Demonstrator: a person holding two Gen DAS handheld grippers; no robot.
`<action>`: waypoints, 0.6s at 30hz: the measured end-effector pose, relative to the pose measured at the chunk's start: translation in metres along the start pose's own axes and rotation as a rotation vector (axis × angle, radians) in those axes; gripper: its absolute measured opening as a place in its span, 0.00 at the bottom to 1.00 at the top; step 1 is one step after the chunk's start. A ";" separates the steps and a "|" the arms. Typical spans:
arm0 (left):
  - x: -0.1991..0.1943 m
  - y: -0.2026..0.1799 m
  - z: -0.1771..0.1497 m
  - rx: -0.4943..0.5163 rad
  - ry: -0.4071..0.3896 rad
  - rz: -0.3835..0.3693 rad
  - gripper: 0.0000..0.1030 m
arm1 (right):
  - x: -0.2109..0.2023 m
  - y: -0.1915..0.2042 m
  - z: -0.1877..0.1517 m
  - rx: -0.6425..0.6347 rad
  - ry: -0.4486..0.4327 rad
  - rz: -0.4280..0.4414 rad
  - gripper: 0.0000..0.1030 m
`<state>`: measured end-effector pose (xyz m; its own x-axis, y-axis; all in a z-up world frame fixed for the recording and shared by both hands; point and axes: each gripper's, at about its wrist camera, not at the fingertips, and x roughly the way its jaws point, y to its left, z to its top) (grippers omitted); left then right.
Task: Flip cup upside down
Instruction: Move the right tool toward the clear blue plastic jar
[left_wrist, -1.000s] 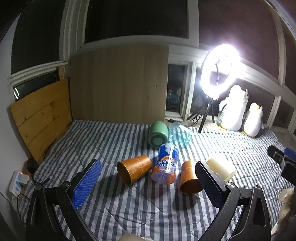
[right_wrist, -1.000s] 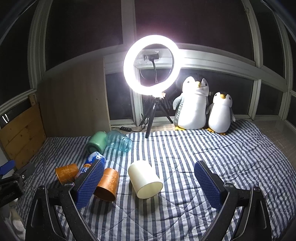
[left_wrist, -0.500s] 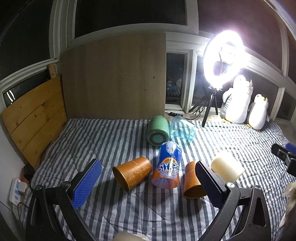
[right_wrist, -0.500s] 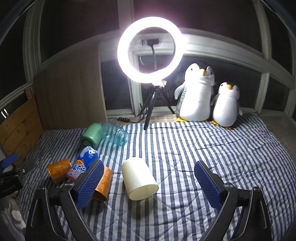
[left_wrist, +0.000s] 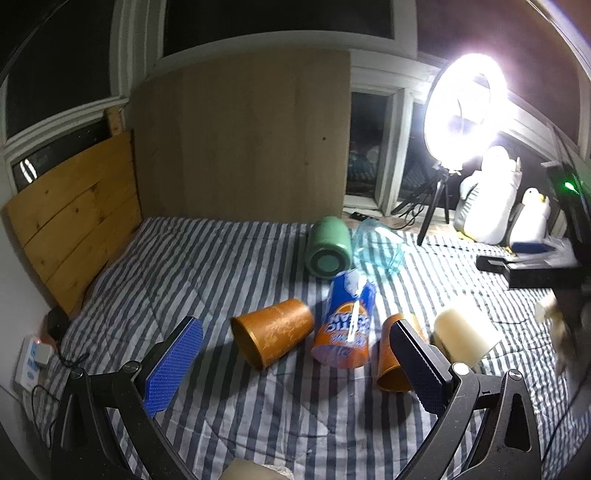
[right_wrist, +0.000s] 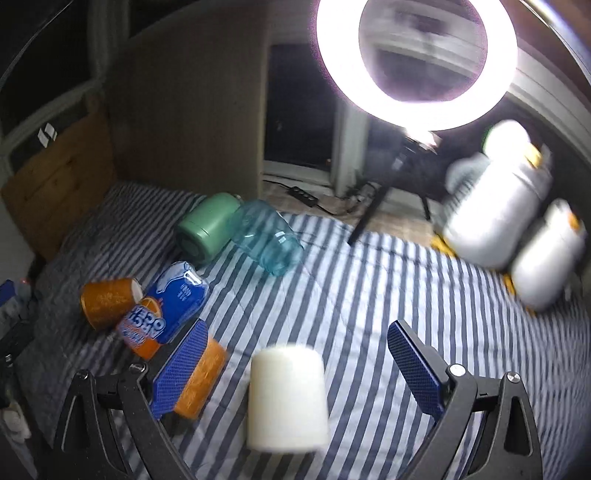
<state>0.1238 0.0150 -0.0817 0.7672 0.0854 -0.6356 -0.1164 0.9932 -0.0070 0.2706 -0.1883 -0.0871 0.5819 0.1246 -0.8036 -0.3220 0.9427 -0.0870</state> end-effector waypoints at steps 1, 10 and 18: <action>0.000 0.003 -0.002 -0.009 0.005 0.006 1.00 | 0.009 0.003 0.008 -0.041 0.010 0.002 0.93; 0.006 0.034 -0.012 -0.074 0.032 0.067 1.00 | 0.081 0.014 0.047 -0.151 0.101 0.043 0.93; 0.008 0.049 -0.018 -0.130 0.043 0.102 0.99 | 0.133 0.028 0.076 -0.250 0.171 0.067 0.93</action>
<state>0.1123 0.0627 -0.1011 0.7199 0.1787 -0.6707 -0.2748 0.9607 -0.0390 0.3960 -0.1212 -0.1518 0.4259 0.1098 -0.8981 -0.5412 0.8264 -0.1556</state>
